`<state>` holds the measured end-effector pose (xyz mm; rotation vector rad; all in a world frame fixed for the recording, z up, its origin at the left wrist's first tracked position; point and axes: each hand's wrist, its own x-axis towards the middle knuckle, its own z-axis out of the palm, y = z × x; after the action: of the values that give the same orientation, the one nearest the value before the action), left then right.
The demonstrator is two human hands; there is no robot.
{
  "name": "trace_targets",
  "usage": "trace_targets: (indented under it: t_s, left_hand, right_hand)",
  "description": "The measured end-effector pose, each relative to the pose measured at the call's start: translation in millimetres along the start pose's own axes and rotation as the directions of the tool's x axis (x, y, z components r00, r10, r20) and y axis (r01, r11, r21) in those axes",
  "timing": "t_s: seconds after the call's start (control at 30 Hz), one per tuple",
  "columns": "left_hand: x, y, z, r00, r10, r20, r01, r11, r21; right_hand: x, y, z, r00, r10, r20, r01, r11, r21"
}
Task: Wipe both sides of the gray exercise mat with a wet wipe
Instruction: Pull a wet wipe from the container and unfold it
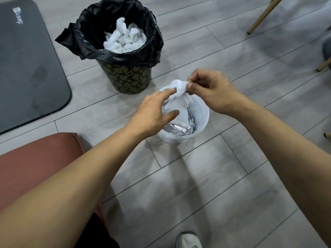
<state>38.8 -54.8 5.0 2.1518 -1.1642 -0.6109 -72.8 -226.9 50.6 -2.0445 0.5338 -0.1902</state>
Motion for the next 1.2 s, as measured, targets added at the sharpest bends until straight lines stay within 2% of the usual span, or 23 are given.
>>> trace_targets:
  t_s: [0.13,0.2,0.3,0.4,0.47,0.53,0.6,0.67,0.77,0.9,1.03,1.13,1.2]
  left_hand:
    - [4.2,11.0,-3.7,0.997,-0.058,-0.048,0.046,0.972,-0.232]
    - [6.1,13.2,-4.7,0.998,-0.017,-0.059,0.002,0.968,-0.252]
    - [7.2,12.8,-6.6,0.984,-0.030,-0.177,-0.015,0.969,-0.247]
    - [9.3,11.2,-13.5,0.954,-0.083,-0.288,-0.010,0.952,-0.306]
    - [11.1,9.6,-20.4,0.936,-0.135,-0.325,-0.009,0.914,-0.406]
    - [11.7,9.1,-26.3,0.920,-0.186,-0.345,-0.005,0.875,-0.485]
    - [10.6,11.2,-30.7,0.912,-0.209,-0.352,-0.023,0.832,-0.554]
    - [9.2,14.8,-33.9,0.909,-0.222,-0.354,-0.046,0.789,-0.613]
    - [8.2,20.0,-38.2,0.911,-0.226,-0.346,-0.059,0.756,-0.652]
    - [6.3,22.8,-44.3,0.909,-0.241,-0.341,-0.070,0.718,-0.693]
    - [5.4,17.0,-55.1,0.861,-0.303,-0.407,-0.080,0.711,-0.698]
    - [5.8,10.0,-64.7,0.824,-0.358,-0.439,-0.086,0.687,-0.722]
    - [4.1,8.8,-70.0,0.809,-0.349,-0.473,-0.098,0.713,-0.694]
  right_hand:
    - [-0.7,-19.3,-2.0,0.999,-0.038,0.032,0.034,0.991,0.130]
    - [0.2,-26.4,-0.7,0.997,-0.064,0.034,0.057,0.984,0.171]
    - [4.2,-32.7,2.8,0.995,-0.095,-0.018,0.097,0.974,0.203]
    - [11.6,-23.8,5.1,0.989,-0.040,-0.140,0.064,0.983,0.170]
    - [15.8,-7.0,8.4,0.981,0.048,-0.189,-0.040,0.998,0.046]
    - [15.4,15.4,15.3,0.973,0.178,-0.149,-0.198,0.971,-0.133]
    - [10.7,36.0,27.4,0.955,0.293,-0.035,-0.291,0.916,-0.276]
    - [7.4,50.0,42.0,0.942,0.332,0.054,-0.293,0.889,-0.352]
    - [11.4,63.0,61.1,0.933,0.349,0.092,-0.286,0.872,-0.398]
    - [18.4,67.4,76.0,0.942,0.333,0.053,-0.296,0.893,-0.339]
    - [17.6,64.4,70.1,0.941,0.337,0.025,-0.318,0.909,-0.269]
    - [13.1,65.3,56.7,0.944,0.323,0.064,-0.305,0.931,-0.200]
    - [9.5,70.5,51.1,0.943,0.309,0.125,-0.274,0.932,-0.236]
